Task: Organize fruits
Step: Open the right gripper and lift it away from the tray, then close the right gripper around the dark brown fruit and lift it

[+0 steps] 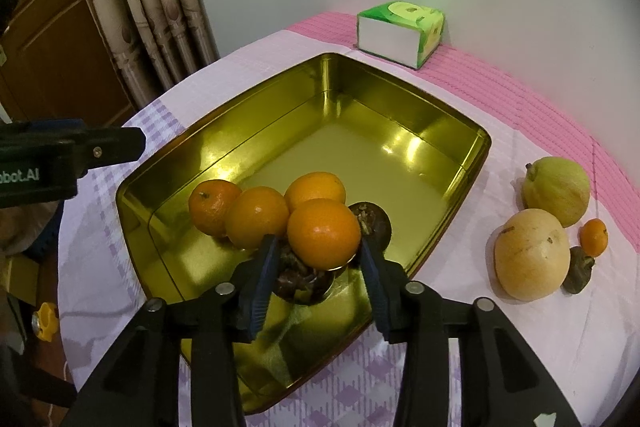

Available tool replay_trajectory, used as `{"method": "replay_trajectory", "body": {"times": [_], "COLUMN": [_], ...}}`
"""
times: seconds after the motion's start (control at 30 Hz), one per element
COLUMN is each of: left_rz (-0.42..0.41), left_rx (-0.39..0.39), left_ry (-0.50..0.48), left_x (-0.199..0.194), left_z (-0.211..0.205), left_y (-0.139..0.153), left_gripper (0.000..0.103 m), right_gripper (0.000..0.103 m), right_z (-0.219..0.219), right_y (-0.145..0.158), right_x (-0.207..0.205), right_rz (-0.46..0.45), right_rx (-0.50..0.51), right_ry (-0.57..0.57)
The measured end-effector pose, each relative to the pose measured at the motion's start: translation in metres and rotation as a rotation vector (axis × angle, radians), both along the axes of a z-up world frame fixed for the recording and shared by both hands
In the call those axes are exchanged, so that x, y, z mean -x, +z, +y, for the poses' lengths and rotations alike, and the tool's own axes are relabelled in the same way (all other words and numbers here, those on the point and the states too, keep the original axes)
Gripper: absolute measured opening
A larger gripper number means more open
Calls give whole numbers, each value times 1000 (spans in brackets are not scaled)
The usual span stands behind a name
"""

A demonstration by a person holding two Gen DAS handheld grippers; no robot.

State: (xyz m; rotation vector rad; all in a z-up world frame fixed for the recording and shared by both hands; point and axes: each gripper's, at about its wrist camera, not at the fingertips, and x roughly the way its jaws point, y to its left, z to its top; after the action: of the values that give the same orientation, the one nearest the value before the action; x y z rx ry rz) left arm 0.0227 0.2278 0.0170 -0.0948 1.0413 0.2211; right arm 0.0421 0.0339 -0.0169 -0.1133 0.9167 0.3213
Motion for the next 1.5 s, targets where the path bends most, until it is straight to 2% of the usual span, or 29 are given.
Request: {"method": "replay_trajectory", "body": {"times": [0.53, 0.83, 1.3, 1.5], "left_rz": [-1, 1, 11, 7], "left_rx": [-16, -17, -27, -36], "left_ry": [-23, -25, -35, -56], "left_x": [-1, -1, -2, -2], "left_z": [-8, -9, -11, -15], "left_y": [0, -1, -4, -6], "left_gripper": [86, 86, 86, 86], "right_gripper": [56, 58, 59, 59], "right_z": [-11, -34, -149, -178], "right_y": [18, 35, 26, 15], "right_x": [10, 17, 24, 23], "right_rz": [-53, -101, -92, -77], "right_rx": [-35, -44, 0, 14], "right_ry": [-27, -75, -333, -394]}}
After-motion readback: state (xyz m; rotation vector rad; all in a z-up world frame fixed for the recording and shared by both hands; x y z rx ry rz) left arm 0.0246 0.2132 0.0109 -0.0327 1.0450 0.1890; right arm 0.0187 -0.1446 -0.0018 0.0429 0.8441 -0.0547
